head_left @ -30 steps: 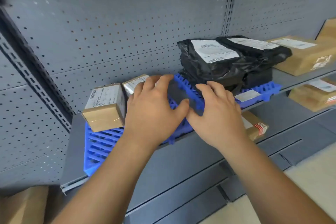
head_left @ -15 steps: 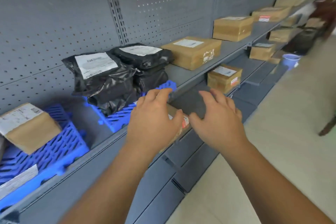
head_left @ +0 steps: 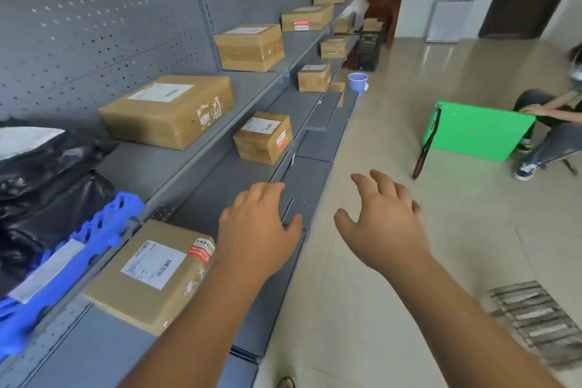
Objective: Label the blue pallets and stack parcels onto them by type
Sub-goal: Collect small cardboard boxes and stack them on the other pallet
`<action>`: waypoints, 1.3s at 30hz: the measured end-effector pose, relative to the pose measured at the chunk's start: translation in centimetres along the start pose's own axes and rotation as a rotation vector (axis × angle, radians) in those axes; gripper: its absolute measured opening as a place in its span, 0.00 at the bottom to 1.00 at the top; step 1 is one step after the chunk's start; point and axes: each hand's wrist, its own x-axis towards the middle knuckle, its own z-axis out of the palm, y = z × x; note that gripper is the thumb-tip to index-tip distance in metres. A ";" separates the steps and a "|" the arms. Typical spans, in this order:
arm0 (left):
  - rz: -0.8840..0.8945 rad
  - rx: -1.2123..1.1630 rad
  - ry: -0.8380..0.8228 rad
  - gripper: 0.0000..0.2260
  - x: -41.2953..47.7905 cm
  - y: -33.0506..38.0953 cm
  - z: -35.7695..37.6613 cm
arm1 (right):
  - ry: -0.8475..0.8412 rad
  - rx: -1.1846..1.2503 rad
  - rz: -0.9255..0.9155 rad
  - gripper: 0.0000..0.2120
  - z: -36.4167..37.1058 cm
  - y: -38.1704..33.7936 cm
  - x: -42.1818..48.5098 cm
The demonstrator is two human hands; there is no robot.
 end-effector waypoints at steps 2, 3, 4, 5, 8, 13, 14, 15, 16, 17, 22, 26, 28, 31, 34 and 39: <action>0.043 -0.016 -0.019 0.27 2.7 0.2 1.7 | -0.002 -0.025 0.045 0.32 0.6 0.9 2.0; 0.067 -0.023 -0.028 0.27 4.2 0.2 2.6 | -0.001 -0.034 0.066 0.32 0.9 1.3 3.1; 0.090 -0.027 -0.043 0.27 5.7 0.2 3.4 | -0.001 -0.040 0.087 0.32 1.2 1.5 4.3; 0.114 -0.026 -0.062 0.28 7.2 0.3 4.2 | 0.003 -0.045 0.107 0.31 1.4 1.6 5.5; 0.179 -0.011 -0.105 0.29 11.5 0.6 6.1 | 0.014 -0.063 0.156 0.31 1.9 1.7 9.3; 0.265 -0.010 -0.132 0.28 18.1 1.0 8.4 | 0.020 -0.061 0.256 0.31 3.1 2.5 14.4; 0.278 -0.013 -0.141 0.28 19.3 1.2 8.9 | 0.018 -0.060 0.277 0.31 3.3 2.9 15.3; 0.289 -0.019 -0.149 0.28 20.5 1.5 9.4 | 0.016 -0.061 0.296 0.31 3.5 3.3 16.1; 0.299 -0.027 -0.154 0.28 21.6 1.9 9.9 | 0.012 -0.066 0.313 0.31 3.7 3.8 16.9; 0.310 -0.035 -0.158 0.28 22.7 2.4 10.4 | 0.008 -0.069 0.329 0.31 3.8 4.3 17.8; 0.361 -0.044 -0.194 0.28 28.4 6.4 13.6 | -0.001 -0.063 0.396 0.31 4.1 7.9 22.9; 0.391 -0.015 -0.204 0.28 33.5 10.2 16.7 | 0.004 -0.054 0.406 0.31 4.2 11.6 28.4; 0.384 -0.006 -0.209 0.28 36.3 12.3 18.1 | 0.012 -0.045 0.403 0.31 3.9 13.8 31.6; 0.372 -0.012 -0.212 0.28 40.4 16.0 19.7 | 0.018 -0.026 0.403 0.31 2.6 17.3 36.3; 0.364 -0.034 -0.198 0.28 44.3 20.0 21.1 | 0.031 -0.020 0.388 0.31 1.2 20.5 41.1; 0.317 -0.051 -0.206 0.27 50.2 24.0 23.9 | 0.018 -0.028 0.349 0.28 0.1 24.1 48.3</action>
